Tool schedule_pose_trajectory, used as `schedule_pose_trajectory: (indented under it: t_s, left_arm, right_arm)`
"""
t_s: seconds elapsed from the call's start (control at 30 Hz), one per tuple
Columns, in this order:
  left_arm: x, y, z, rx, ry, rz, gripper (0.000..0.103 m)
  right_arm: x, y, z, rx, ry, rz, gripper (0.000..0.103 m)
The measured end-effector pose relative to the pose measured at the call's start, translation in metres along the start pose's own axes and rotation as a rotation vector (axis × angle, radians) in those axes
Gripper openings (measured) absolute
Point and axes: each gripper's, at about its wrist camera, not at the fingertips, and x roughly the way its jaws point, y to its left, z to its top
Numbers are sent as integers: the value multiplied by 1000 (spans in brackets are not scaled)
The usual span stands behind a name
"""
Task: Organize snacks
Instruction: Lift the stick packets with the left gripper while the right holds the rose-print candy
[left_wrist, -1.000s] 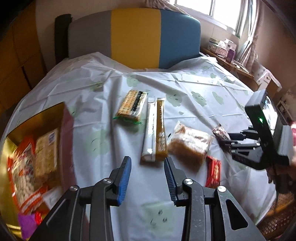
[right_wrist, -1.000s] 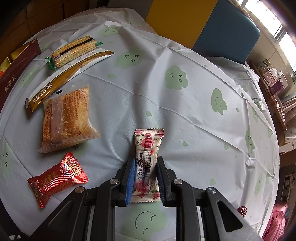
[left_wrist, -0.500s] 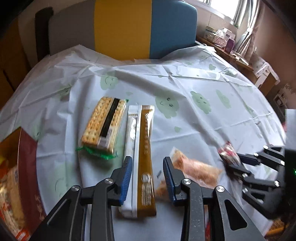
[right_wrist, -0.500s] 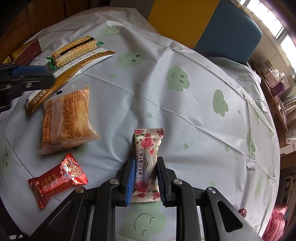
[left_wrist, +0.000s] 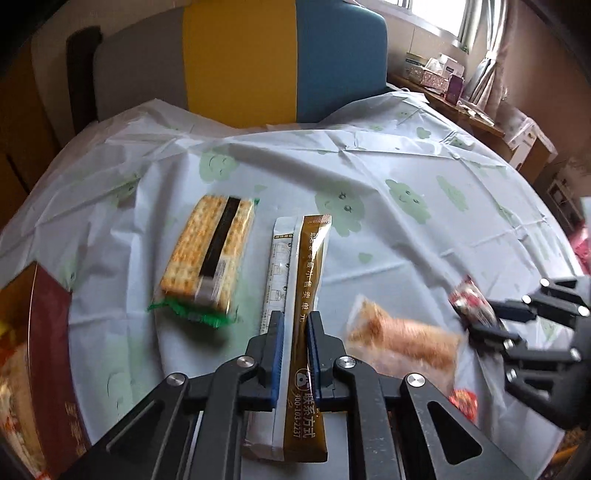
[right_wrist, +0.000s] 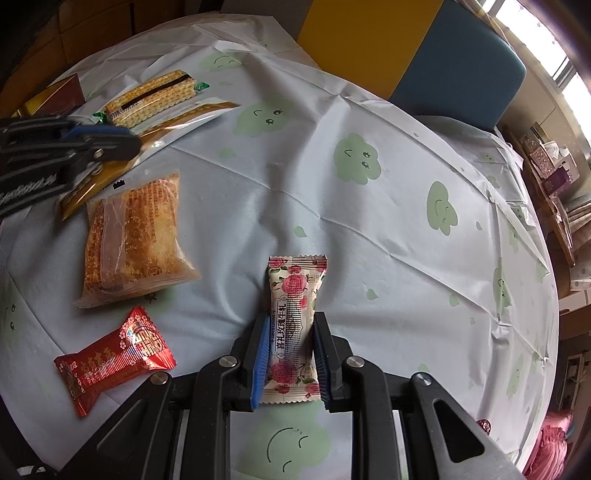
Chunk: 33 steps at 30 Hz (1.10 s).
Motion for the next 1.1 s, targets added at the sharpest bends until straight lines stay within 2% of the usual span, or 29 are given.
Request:
schedule_pose_trajectory:
  t_s: [0.1,0.3,0.47,0.63,0.73,0.83,0.87,0.9,1.1]
  left_arm:
    - [-12,8,-14,-41,10,-37,12]
    - [-39,11,-55,-74,26,-30,13]
    - [-59,12,-81,-117,24,-65,15]
    - [-67,2,-82,-57,1,-59,35]
    - [-60,-1,-79,-21,6,-32,38]
    - [-49,-3,-77,10,4,8,37]
    - [-48,-7,-77,40,-1,24,32]
    - [-48,-11,-79,75,-12,50,18]
    - [-66,-18,-115,68,-75,89,16]
  right_arm:
    - [-1,0,-1,3,-1,-2,23]
    - [-1,2,-2,-4,-2,-11,23]
    - [-1,2,-2,-4,-2,-10,22]
    - [-1,1,-1,-1,-2,-6,22]
    - [-1,1,-2,0,-3,-5,22]
    - [-1,0,-2,1,-3,-3,22]
    - [-1,1,-2,2,-3,-2,22]
    - [-1,0,-2,3,-3,0,22]
    - [0,-10,0,43,4,43,23]
